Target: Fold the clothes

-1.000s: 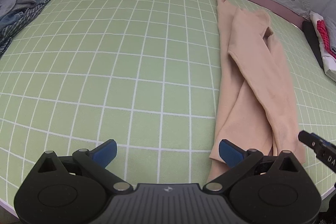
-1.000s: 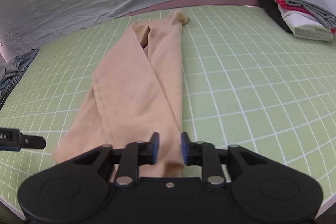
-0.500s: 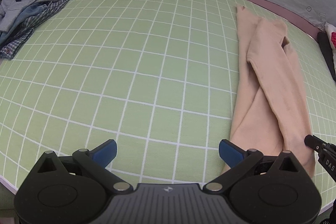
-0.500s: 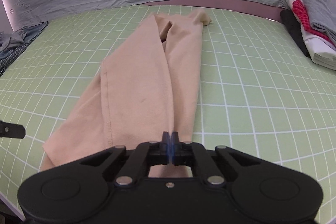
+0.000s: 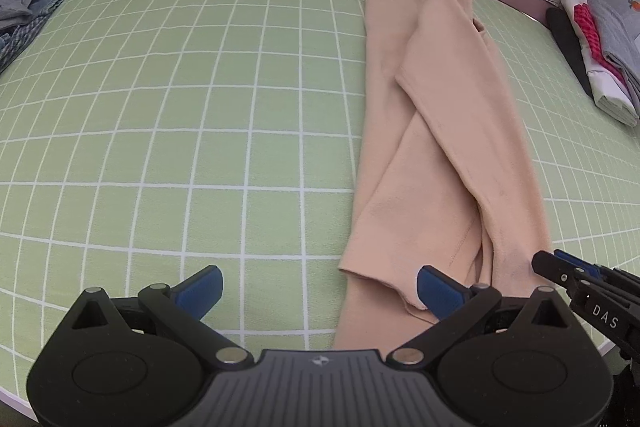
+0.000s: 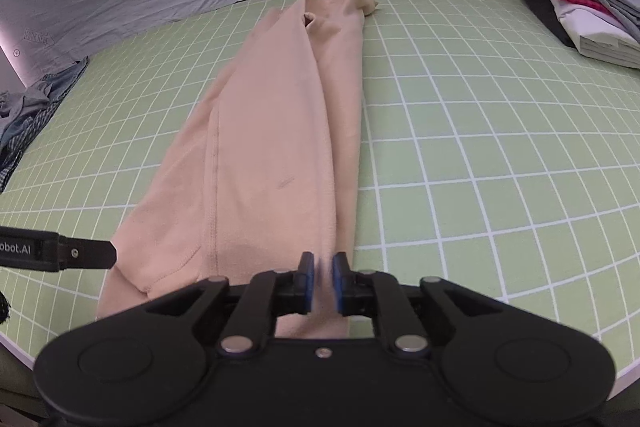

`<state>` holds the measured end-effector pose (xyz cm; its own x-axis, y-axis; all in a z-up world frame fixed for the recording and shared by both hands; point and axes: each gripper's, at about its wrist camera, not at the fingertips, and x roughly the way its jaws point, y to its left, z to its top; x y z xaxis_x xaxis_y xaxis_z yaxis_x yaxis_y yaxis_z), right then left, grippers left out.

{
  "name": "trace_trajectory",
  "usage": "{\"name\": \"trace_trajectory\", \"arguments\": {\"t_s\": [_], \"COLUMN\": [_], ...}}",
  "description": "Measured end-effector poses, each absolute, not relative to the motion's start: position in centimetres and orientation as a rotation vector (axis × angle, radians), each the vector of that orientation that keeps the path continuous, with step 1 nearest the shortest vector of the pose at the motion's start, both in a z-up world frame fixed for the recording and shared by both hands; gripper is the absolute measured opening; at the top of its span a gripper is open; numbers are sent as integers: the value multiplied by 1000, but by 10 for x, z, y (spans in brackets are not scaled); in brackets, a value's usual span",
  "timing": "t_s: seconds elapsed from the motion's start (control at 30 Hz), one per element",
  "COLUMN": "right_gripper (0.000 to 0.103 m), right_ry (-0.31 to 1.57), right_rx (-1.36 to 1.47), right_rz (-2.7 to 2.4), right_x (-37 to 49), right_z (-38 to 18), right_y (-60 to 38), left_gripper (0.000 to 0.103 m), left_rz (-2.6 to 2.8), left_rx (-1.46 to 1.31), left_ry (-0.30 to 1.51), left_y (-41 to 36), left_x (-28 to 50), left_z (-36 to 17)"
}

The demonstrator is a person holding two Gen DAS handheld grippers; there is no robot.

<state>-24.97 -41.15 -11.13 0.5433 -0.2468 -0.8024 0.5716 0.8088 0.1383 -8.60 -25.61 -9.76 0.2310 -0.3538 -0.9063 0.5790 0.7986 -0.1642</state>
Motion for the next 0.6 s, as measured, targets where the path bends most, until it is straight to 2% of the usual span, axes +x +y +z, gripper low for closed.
{"name": "trace_trajectory", "arguments": {"t_s": [0.03, 0.07, 0.13, 0.2, 0.3, 0.37, 0.5, 0.6], "right_gripper": [43, 47, 62, 72, 75, 77, 80, 80], "right_ry": [862, 858, 867, 881, 903, 917, 935, 941], "right_rx": [413, 414, 414, 414, 416, 416, 414, 404], "right_rz": [-505, -506, -496, -481, -462, -460, -455, -448], "right_x": [-250, -249, -245, -243, -241, -239, -238, -237], "right_z": [-111, -110, -111, -113, -118, -122, -127, -129], "right_y": [-412, -413, -413, -410, -407, -405, -402, -399], "left_gripper": [101, 101, 99, 95, 90, 83, 81, 72], "left_rz": [-652, -659, -684, -714, -750, -763, -766, -757], "left_rx": [225, 227, 232, 241, 256, 265, 270, 260], "left_ry": [1176, 1178, 1178, 1179, 1178, 1181, 1165, 1148], "left_y": [-257, -259, -262, -267, -274, -278, -282, -282], "left_x": [-86, -86, -89, -93, -100, -102, -106, -107], "left_z": [-98, -99, -101, -103, -106, -110, -114, -113]}}
